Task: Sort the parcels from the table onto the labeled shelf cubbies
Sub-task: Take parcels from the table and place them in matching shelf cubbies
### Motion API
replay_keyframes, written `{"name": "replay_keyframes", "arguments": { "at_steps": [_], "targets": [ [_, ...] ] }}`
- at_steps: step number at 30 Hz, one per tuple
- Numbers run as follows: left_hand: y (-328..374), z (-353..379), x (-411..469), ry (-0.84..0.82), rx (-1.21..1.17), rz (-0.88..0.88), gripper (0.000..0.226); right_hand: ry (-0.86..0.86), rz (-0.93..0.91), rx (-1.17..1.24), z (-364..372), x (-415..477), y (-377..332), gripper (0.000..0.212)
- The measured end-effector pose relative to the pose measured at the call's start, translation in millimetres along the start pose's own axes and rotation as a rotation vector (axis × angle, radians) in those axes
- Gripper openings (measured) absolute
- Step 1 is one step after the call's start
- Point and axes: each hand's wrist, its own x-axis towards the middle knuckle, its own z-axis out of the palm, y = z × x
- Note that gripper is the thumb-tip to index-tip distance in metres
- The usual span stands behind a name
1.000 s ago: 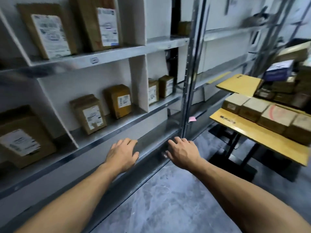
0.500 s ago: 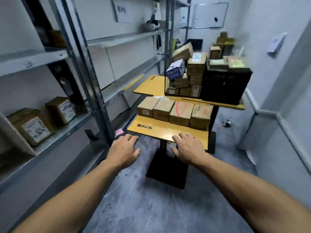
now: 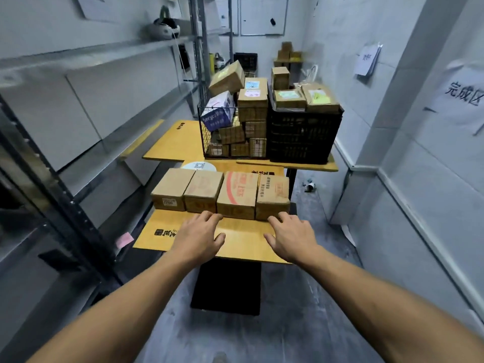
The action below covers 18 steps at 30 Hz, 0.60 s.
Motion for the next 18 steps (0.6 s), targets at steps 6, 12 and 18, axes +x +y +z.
{"name": "replay_keyframes", "arguments": {
  "at_steps": [6,12,18],
  "targets": [
    [-10.7,20.8,104.6,-0.053,-0.042,0.067,0.051,-0.013,0.148,0.057,12.3,73.2,18.3,0.046],
    [7.7,56.3,173.3,-0.126,-0.073,0.167,0.051,-0.072,0.271,0.163,35.3,109.5,46.5,0.053],
    [27.9,89.7,224.8,-0.235,-0.095,0.167,0.052,-0.123,0.341,0.31,60.3,148.9,77.1,0.047]
  ]
}}
